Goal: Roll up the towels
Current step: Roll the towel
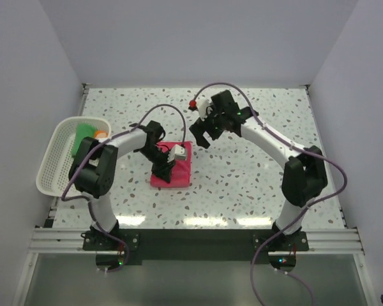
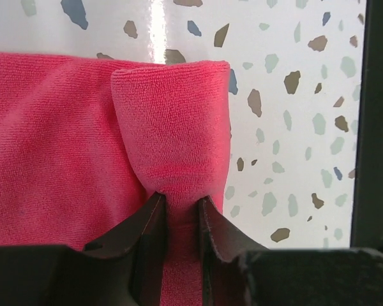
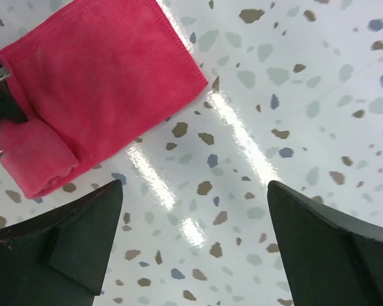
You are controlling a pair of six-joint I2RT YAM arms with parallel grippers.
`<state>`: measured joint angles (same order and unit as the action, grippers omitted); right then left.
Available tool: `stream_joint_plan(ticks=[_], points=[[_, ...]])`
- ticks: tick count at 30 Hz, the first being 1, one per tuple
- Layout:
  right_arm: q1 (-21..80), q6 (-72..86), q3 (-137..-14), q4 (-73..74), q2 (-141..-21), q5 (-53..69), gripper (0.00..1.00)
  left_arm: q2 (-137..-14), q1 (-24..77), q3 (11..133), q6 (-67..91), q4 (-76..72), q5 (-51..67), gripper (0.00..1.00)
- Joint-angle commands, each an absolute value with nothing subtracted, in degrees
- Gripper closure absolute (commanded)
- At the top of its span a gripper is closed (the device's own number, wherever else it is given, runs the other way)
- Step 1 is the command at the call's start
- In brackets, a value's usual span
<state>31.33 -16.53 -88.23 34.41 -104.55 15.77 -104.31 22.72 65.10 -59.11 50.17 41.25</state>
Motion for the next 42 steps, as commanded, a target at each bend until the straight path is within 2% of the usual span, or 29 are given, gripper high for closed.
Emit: stream_joint_plan(ticks=[1,3,5,7,10,16,27,29,30,33,35,36,38,39,42], points=[[31.99,-23.71,-83.33,28.91,-97.66,11.32,0.02,-113.96,21.01,68.28,-60.04,56.95,36.92,0.82],[32.25,-28.81,-81.22,32.32,-95.28,18.96,0.02,-117.14,19.69,72.49,-59.5,57.83,37.0,0.8],[34.35,-31.01,-80.25,34.01,-92.91,20.91,0.06,-122.06,18.73,77.31,-59.15,60.02,37.26,0.8],[38.9,-31.99,-77.62,33.23,-91.33,18.56,0.14,-125.92,18.28,80.06,-58.89,61.43,37.44,0.79],[45.93,-34.27,-73.4,28.84,-90.7,12.75,0.2,-130.06,18.11,84.54,-58.62,63.18,37.26,0.77],[52.81,-35.06,-74.53,25.76,-97.64,9.93,0.32,-135.78,18.02,90.79,-57.13,64.42,37.62,0.75],[57.74,-36.83,-73.56,16.7,-107.13,6.68,0.39,-140.54,17.75,94.13,-57.04,66.8,39.55,0.69],[57.83,-36.3,-73.65,17.31,-108.63,8.25,0.45,-140.36,17.58,94.22,-57.04,66.88,39.81,0.69],[57.83,-36.12,-73.57,17.84,-109.15,9.04,0.53,-140.27,17.49,94.13,-56.95,66.88,39.81,0.69],[57.39,-35.86,-73.13,20.82,-111.27,12.29,0.65,-139.22,16.61,93.69,-57.13,66.88,41.13,0.68],[56.78,-36.56,-71.64,21.44,-111.36,12.92,0.73,-137.38,15.82,92.03,-57.3,66.8,41.92,0.61],[56.52,-36.91,-71.28,21.79,-111.18,13.7,0.81,-136.59,15.56,91.33,-57.74,66.8,42.18,0.59],[55.46,-37.79,-71.19,23.02,-111.27,14.76,0.9,-133.96,14.51,89.3,-58.18,66.97,42.97,0.52],[55.11,-38.05,-71.63,24.68,-111.27,15.46,1.0,-132.99,14.07,88.69,-58.71,67.06,43.15,0.5],[53.88,-39.2,-72.51,27.86,-111.8,18.36,1.0,-128.08,11.87,87.71,-60.02,69.42,43.77,0.47]])
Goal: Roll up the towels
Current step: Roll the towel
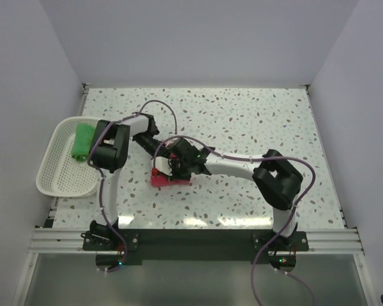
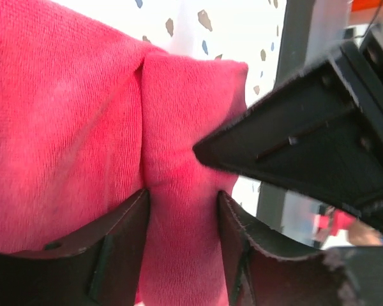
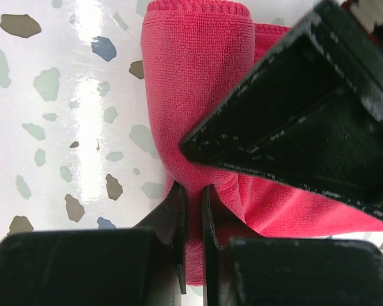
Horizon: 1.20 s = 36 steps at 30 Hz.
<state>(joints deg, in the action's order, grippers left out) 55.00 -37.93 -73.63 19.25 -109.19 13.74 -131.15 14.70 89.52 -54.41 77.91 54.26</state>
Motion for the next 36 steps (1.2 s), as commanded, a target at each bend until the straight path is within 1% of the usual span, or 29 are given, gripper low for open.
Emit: stream_joint_plan(ticks=[1,6,9,14,15,17,18,19,20,21,22,23,24,29,31,33,35,36], points=[[53.53,-39.72,-72.6,28.38,-111.8,19.41,1.0,-127.1,10.21,87.89,-60.64,70.39,43.77,0.46],[53.0,-40.25,-73.21,31.11,-111.97,22.85,1.0,-122.35,3.18,93.68,-61.71,75.41,45.09,0.36],[52.3,-39.2,-74.62,32.43,-113.2,24.78,1.0,-116.57,-1.65,96.24,-62.83,75.41,45.09,0.33],[49.4,-36.21,-78.82,34.88,-116.18,28.99,1.0,-108.21,-9.66,99.49,-64.07,75.24,48.51,0.32],[48.09,-35.69,-79.88,35.76,-117.15,31.09,1.0,-104.19,-11.76,99.06,-63.12,72.36,49.04,0.28],[47.03,-34.19,-83.47,38.48,-120.13,33.39,1.0,-98.73,-13.35,94.33,-61.27,67.26,49.22,0.22],[46.06,-33.75,-84.71,39.45,-121.02,35.4,1.0,-92.78,-13.71,91.96,-59.78,61.58,48.17,0.09],[45.79,-33.31,-85.86,40.59,-121.98,36.29,1.0,-89.68,-13.62,86.8,-59.59,59.09,47.03,0.0],[45.53,-33.22,-88.39,43.13,-124.08,37.26,1.0,-86.6,-13.62,83.88,-59.5,56.63,45.72,0.0],[45.27,-33.22,-89.64,44.37,-125.15,38.14,1.0,-80.48,-13.62,80.54,-55.59,48.42,44.31,0.0],[45.18,-32.96,-90.95,45.6,-126.37,39.45,1.0,-77.55,-13.62,73.81,-52.94,44.25,42.73,0.0],[45.0,-32.87,-92.97,47.53,-128.21,40.51,1.0,-75.0,-13.62,71.04,-51.26,41.34,41.06,0.0],[44.48,-32.7,-93.77,48.24,-129.19,41.65,1.0,-71.06,-13.62,67.19,-52.98,40.53,40.96,0.0],[43.16,-31.2,-96.67,50.53,-133.76,47.71,1.0,-65.13,-12.4,61.88,-63.18,47.45,44.12,0.0],[43.07,-30.94,-97.99,51.76,-136.4,49.04,1.0,-64.17,-7.23,58.81,-63.9,47.64,41.68,0.0],[42.54,-30.85,-100.28,53.78,-138.07,51.32,1.0,-60.93,-1.18,54.87,-63.1,42.49,36.49,0.02],[42.01,-30.32,-102.2,54.93,-140.36,52.73,1.0,-57.94,3.14,47.92,-64.33,38.95,33.25,0.06],[41.58,-30.32,-102.65,55.37,-141.14,52.91,1.0,-55.22,8.47,42.94,-64.34,34.85,31.66,0.12]])
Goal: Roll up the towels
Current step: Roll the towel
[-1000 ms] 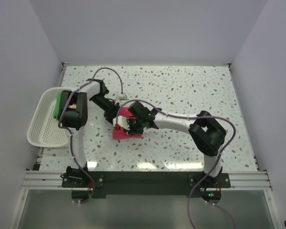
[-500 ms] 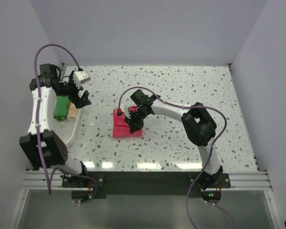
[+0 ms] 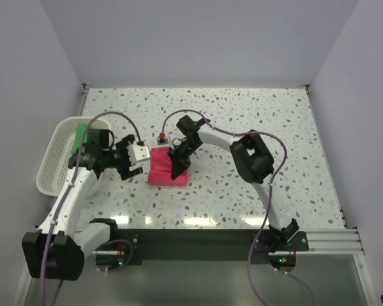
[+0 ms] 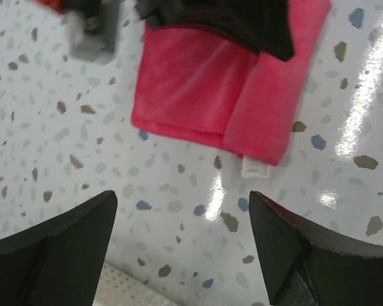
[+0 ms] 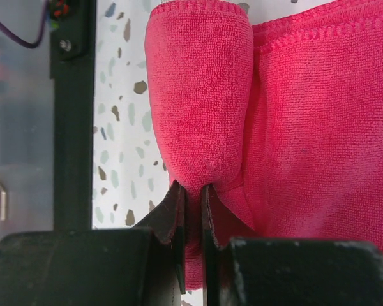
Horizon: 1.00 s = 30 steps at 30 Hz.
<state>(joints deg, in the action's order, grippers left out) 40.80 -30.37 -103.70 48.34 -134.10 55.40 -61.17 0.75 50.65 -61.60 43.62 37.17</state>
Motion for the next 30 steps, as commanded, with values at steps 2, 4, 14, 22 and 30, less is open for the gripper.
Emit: stream_joint_plan(ticks=[2,4,14,22,30], points=[[41.31,-30.32,-103.36,55.9,-142.47,53.43,1.0,-53.01,14.56,38.25,-63.37,30.69,25.09,0.15],[40.96,-30.15,-103.27,55.99,-142.91,53.96,1.0,-51.86,23.09,33.51,-62.23,26.55,20.85,0.22],[39.9,-29.53,-104.67,57.22,-145.72,55.19,1.0,-58.97,40.6,27.25,-53.71,10.83,7.83,0.37],[38.85,-29.97,-106.7,59.77,-148.53,56.77,1.0,-60.73,42.89,18.91,-56.16,2.11,5.45,0.43],[38.15,-27.16,-105.56,57.14,-144.33,57.92,0.79,-67.24,42.72,23.28,-52.48,15.17,7.2,0.77]])
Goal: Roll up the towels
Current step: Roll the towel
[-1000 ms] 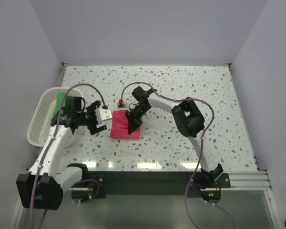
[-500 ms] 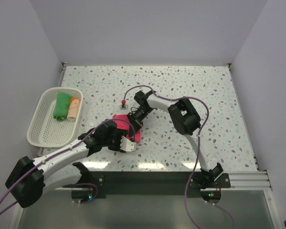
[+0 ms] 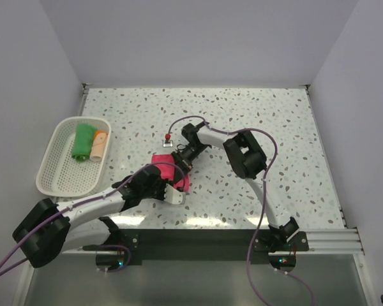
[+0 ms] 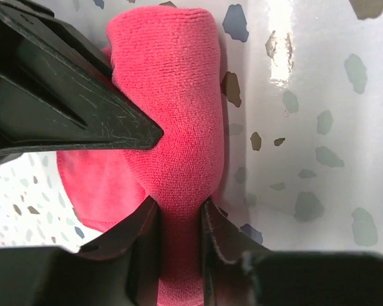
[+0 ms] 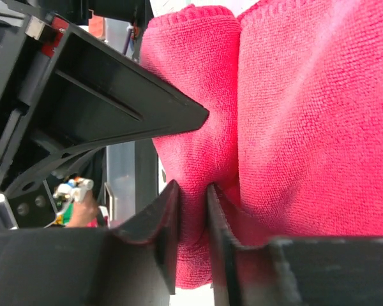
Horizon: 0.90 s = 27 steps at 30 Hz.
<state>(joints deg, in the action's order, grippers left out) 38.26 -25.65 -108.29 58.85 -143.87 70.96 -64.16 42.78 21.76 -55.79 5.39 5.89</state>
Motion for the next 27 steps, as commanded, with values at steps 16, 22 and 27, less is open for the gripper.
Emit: stream_joint_plan(ticks=[16,22,27], points=[[26.46,-22.58,-101.52,50.27,-116.57,42.46,0.02,-78.3,35.52,39.36,-51.24,38.4,22.93,0.99],[24.0,-27.22,-94.58,46.4,-102.67,30.89,0.02,-87.7,28.48,48.07,-54.49,43.85,28.3,0.96],[24.26,-31.99,-87.11,46.15,-91.43,27.16,0.08,-99.89,22.61,57.18,-59.67,50.25,32.33,0.86]])
